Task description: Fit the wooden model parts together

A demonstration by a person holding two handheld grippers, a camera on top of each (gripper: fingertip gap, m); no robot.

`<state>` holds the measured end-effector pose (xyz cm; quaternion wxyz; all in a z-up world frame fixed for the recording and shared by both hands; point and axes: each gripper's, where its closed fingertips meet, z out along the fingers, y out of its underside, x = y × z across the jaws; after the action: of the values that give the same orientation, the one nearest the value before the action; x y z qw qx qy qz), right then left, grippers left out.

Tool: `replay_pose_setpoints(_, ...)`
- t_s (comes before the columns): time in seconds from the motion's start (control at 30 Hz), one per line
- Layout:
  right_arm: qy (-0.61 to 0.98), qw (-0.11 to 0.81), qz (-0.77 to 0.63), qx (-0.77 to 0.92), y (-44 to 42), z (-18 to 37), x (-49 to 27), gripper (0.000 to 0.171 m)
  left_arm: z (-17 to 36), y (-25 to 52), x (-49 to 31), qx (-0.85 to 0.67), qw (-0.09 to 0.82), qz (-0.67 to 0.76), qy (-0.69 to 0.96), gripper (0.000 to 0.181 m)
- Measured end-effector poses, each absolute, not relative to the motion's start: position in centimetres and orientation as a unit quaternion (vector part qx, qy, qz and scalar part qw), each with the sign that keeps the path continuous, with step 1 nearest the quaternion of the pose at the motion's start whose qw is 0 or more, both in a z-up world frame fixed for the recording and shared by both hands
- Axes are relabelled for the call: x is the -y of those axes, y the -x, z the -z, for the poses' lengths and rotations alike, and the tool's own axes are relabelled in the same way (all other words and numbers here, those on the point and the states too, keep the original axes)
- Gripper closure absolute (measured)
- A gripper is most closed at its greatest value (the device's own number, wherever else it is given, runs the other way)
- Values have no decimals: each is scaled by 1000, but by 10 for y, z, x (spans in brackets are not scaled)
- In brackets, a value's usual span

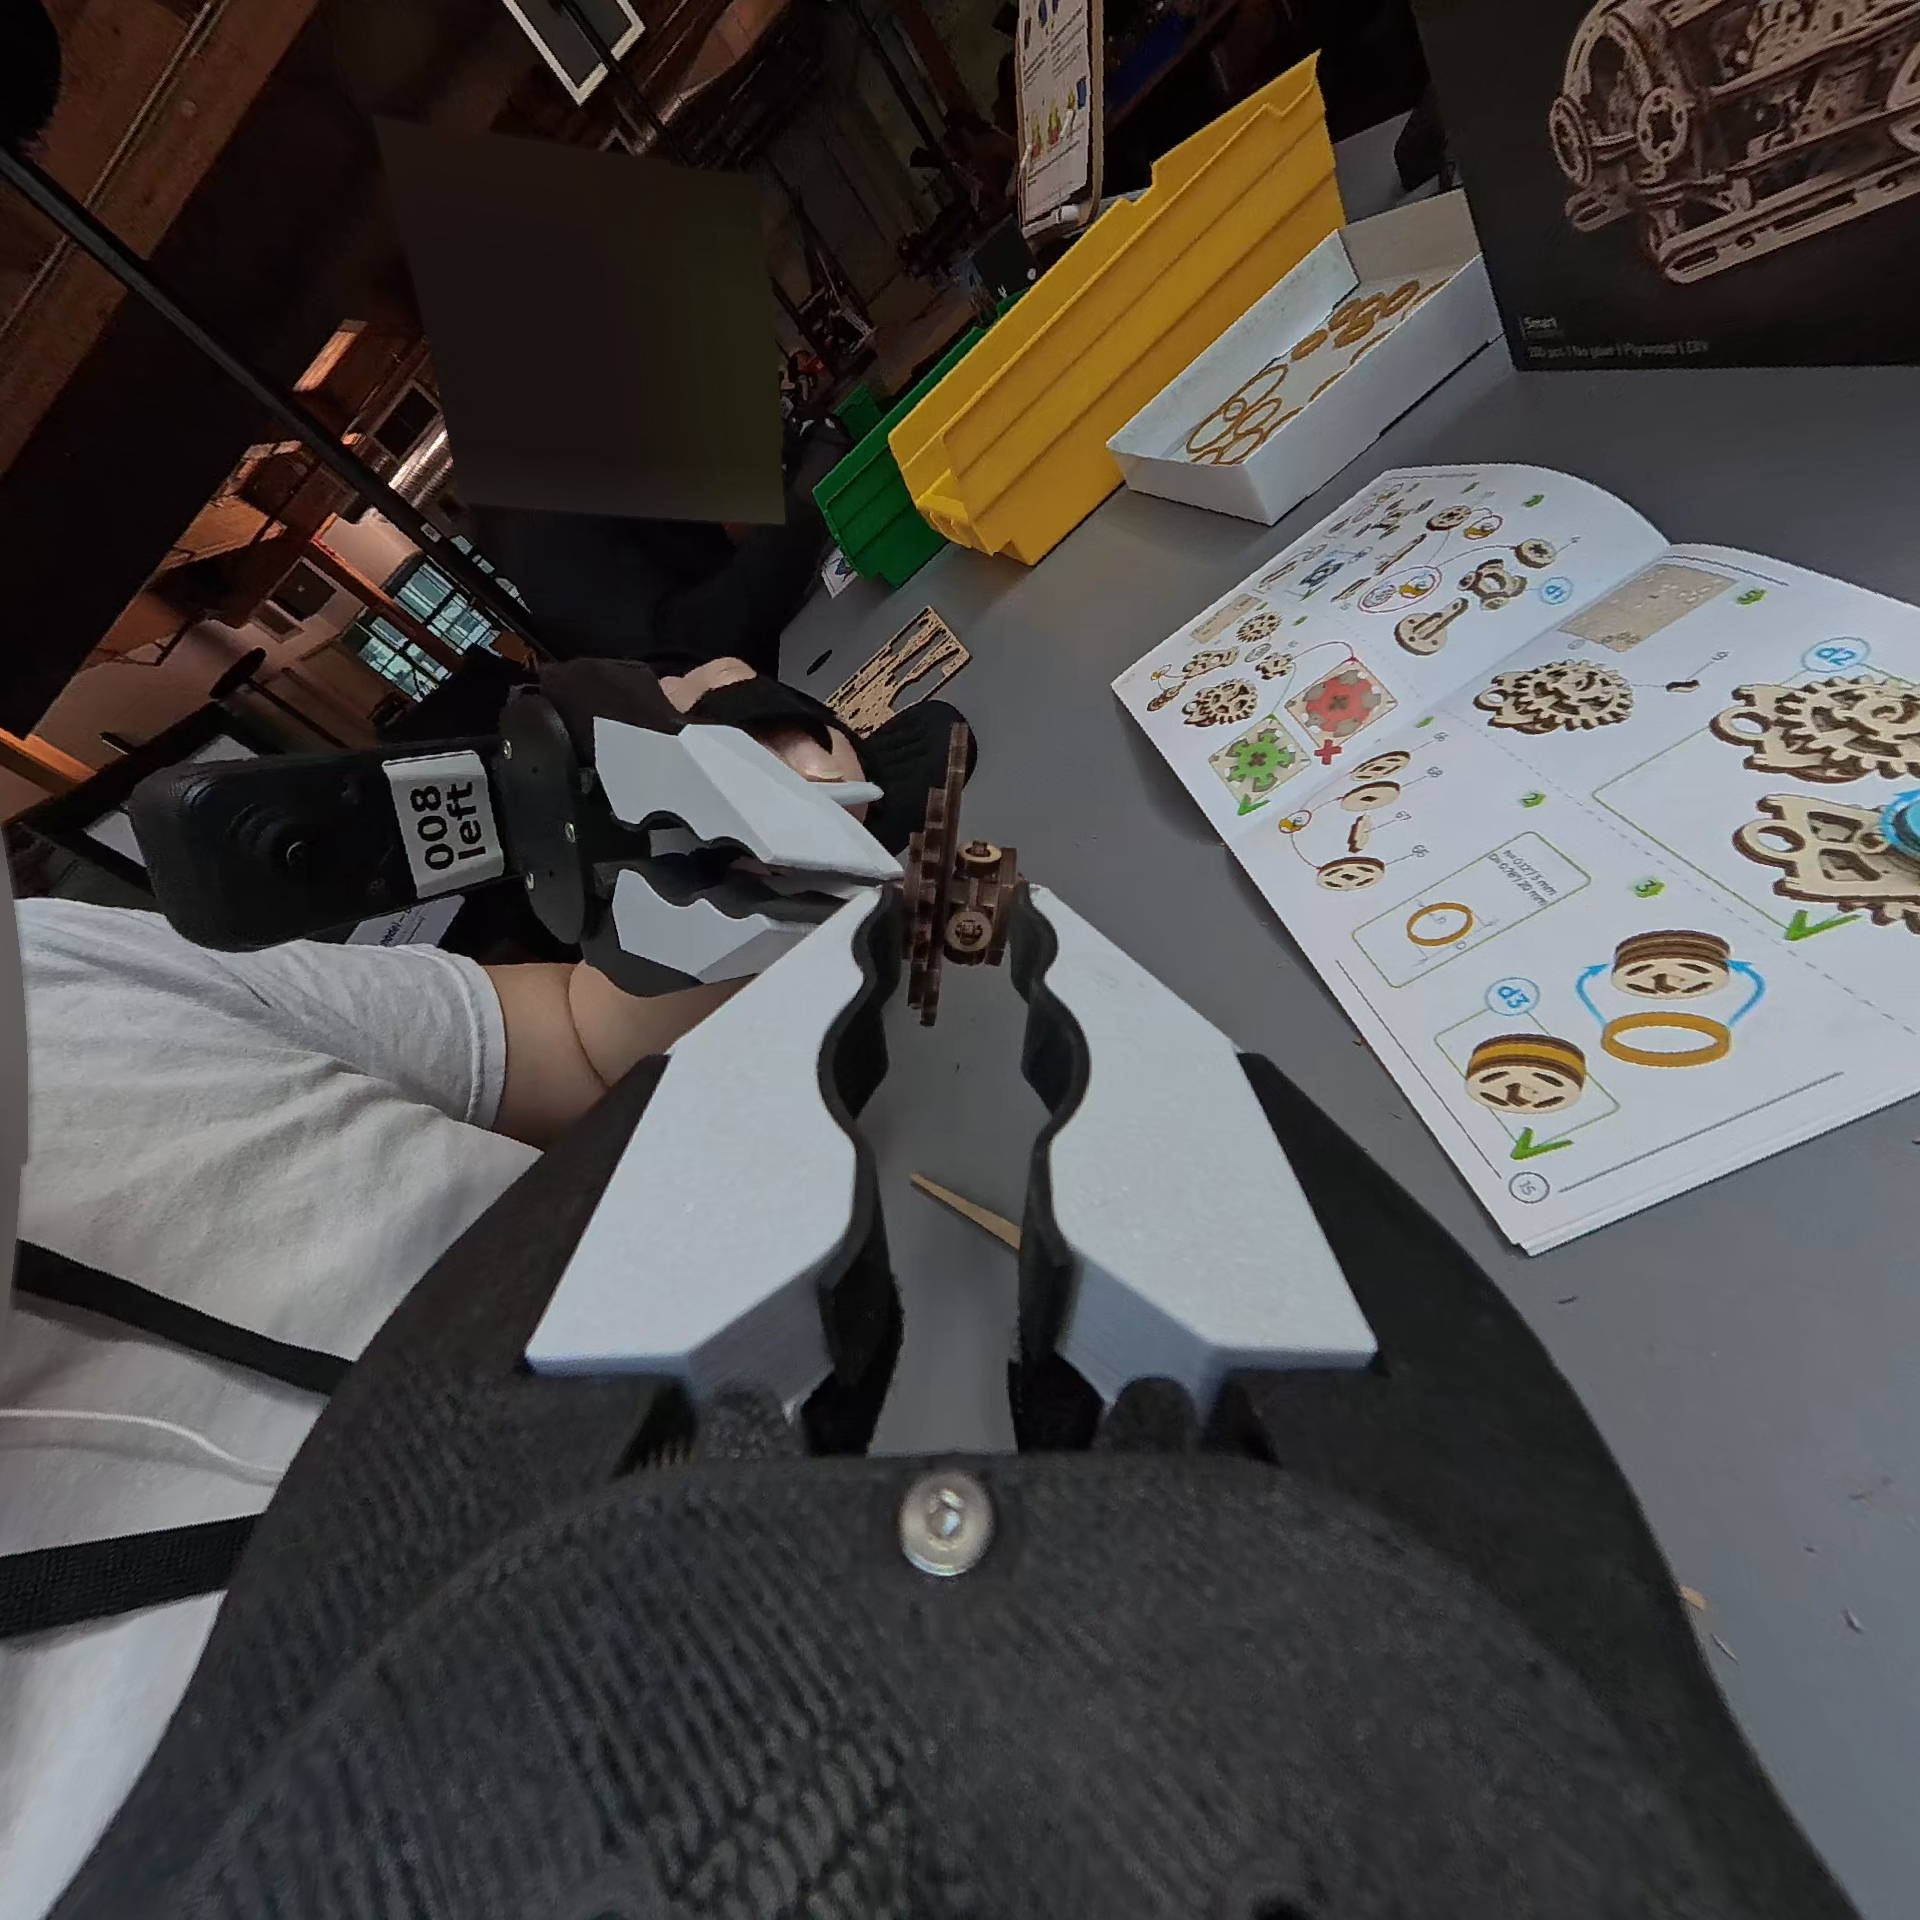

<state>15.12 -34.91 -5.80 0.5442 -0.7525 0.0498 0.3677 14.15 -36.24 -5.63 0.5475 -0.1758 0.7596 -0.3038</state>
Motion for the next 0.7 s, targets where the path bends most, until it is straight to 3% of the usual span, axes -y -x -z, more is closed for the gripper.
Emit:
replay_pose_setpoints(0.53,735,546,-395,-77,-161,57,350,152,44,-143,365,-711,586,340,187,181)
replay_pose_setpoints(0.63,719,557,-407,-85,-165,51,352,152,28,-139,356,-672,570,411,231,180)
replay_pose_setpoints(0.7,699,572,-423,-78,-163,42,353,152,16,-139,343,-631,544,474,286,169)
